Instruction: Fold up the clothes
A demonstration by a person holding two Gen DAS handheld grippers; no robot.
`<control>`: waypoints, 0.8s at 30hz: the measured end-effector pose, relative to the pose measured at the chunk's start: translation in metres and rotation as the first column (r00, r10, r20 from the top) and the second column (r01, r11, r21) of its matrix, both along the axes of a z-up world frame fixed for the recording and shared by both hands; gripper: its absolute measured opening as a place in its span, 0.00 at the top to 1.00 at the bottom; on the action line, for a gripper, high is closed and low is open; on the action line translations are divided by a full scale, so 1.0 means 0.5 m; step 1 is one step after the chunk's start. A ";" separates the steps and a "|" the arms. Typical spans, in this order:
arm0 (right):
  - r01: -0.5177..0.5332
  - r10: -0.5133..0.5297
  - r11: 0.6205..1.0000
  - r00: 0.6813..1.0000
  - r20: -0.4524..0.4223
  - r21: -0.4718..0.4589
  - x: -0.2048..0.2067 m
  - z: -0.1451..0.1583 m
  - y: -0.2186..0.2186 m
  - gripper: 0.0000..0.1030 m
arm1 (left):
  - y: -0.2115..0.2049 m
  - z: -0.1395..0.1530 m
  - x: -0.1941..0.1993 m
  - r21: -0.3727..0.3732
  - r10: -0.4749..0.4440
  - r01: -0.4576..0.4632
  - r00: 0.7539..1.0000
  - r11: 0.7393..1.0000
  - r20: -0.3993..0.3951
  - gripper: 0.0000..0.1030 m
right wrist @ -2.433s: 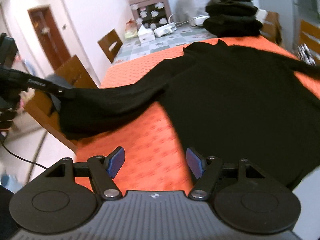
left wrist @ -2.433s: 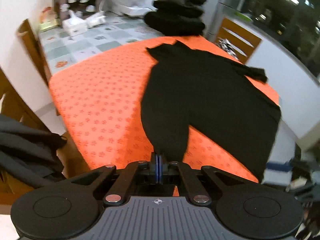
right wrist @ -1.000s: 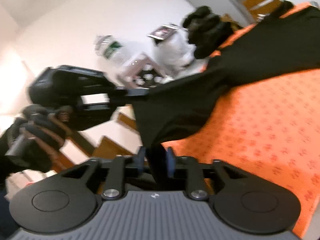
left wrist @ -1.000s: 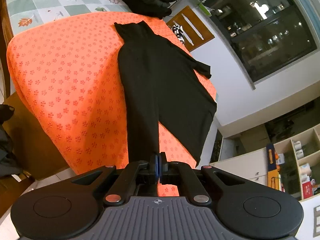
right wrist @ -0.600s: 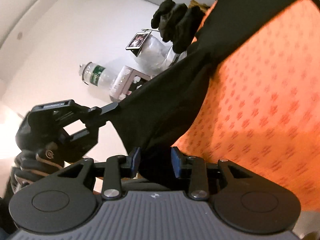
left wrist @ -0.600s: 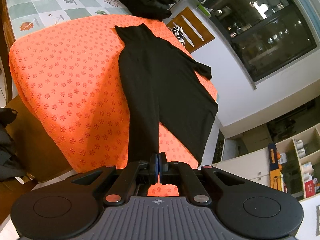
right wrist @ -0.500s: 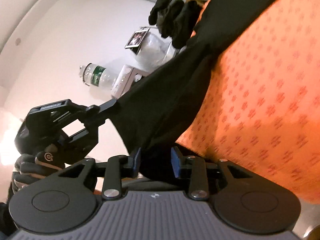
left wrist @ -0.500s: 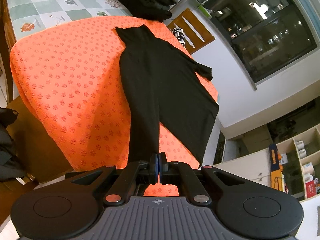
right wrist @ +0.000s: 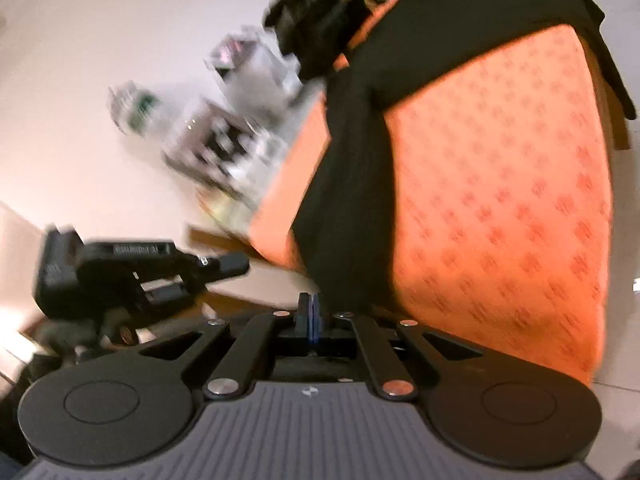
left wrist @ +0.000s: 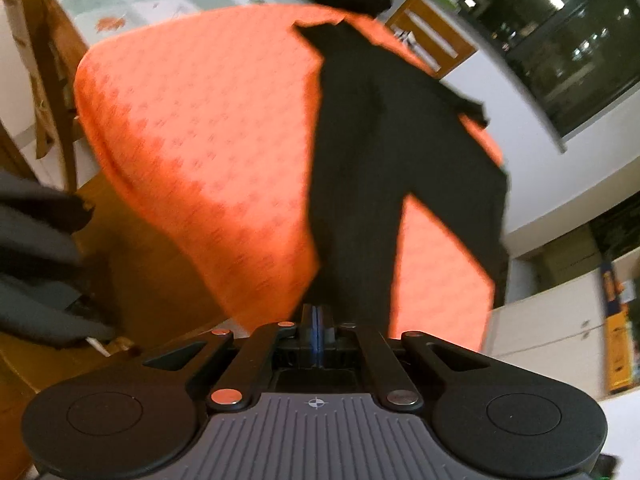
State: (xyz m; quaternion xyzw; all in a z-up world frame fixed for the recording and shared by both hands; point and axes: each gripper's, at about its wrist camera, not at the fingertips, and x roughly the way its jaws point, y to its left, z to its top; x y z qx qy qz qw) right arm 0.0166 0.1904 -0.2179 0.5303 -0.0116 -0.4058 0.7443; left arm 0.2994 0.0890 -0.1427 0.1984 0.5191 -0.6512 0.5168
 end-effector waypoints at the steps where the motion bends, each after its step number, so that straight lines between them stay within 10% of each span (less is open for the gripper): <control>1: -0.012 0.012 1.000 0.999 -0.040 0.009 0.009 -0.002 0.004 0.99 | 0.003 -0.019 0.003 0.011 -0.001 0.001 1.000 1.000 0.010 0.97; 10: -0.056 0.045 0.998 0.950 -0.310 -0.028 0.066 0.026 0.019 0.79 | 0.044 -0.073 0.022 -0.053 -0.042 0.044 0.999 0.998 0.034 0.94; 24: 0.120 -0.106 0.993 0.801 -0.589 -0.015 0.227 -0.048 -0.008 0.58 | 0.129 0.038 0.010 -0.308 -0.179 0.211 0.975 0.928 0.129 0.84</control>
